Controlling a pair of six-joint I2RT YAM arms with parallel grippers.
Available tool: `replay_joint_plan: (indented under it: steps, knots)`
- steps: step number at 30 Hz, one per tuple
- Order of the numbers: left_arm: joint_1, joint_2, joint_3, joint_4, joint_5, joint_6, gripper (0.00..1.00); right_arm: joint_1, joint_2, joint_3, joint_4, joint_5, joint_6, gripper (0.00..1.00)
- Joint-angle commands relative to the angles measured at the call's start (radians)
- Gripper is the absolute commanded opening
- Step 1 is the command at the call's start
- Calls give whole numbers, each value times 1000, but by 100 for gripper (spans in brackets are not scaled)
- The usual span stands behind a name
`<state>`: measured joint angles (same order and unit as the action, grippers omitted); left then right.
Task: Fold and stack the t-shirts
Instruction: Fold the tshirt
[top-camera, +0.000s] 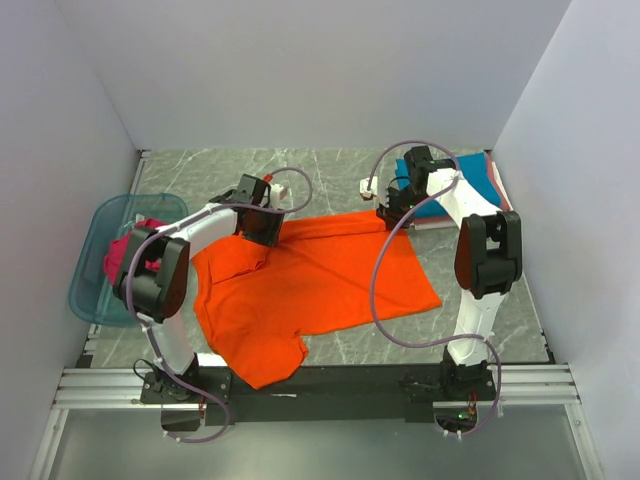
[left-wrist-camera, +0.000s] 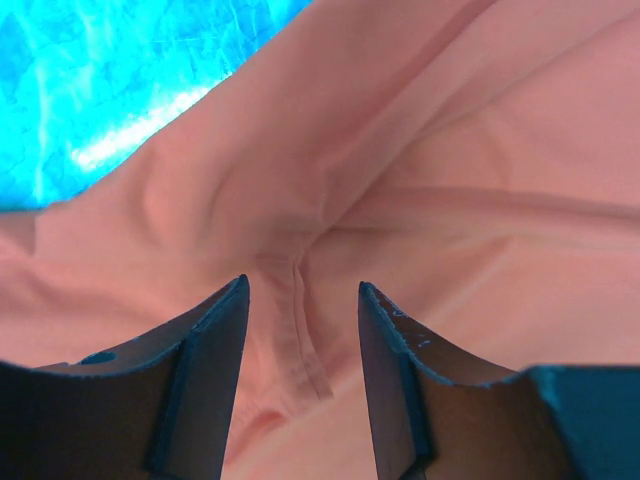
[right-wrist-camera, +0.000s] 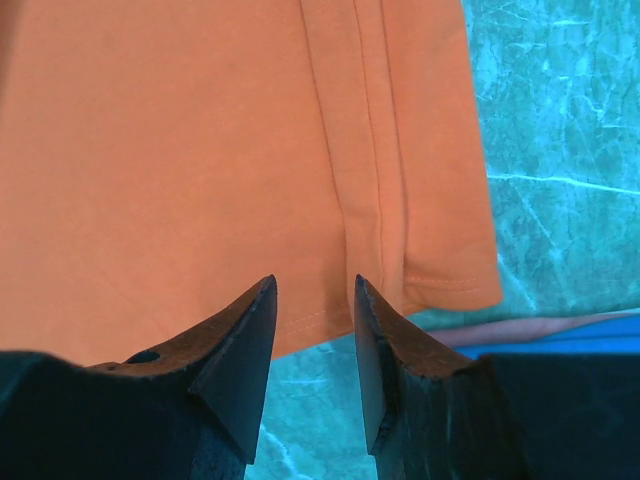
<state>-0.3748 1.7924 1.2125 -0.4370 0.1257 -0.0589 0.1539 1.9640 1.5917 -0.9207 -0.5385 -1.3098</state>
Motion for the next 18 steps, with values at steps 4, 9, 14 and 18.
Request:
replay_joint_plan:
  steps: [4, 9, 14, 18]
  knots:
    - [-24, 65, 82, 50, -69, 30, 48, -4, -17, 1, 22, -5, -39, 44]
    - [-35, 84, 88, 76, -75, 19, 43, -8, -27, -30, 52, 8, -55, 44]
    - [-41, 108, 102, 72, -72, 14, 35, -7, -16, -27, 63, 14, -66, 43]
    - [-45, 127, 105, 81, -66, 2, 33, -8, -11, -26, 77, 14, -62, 43]
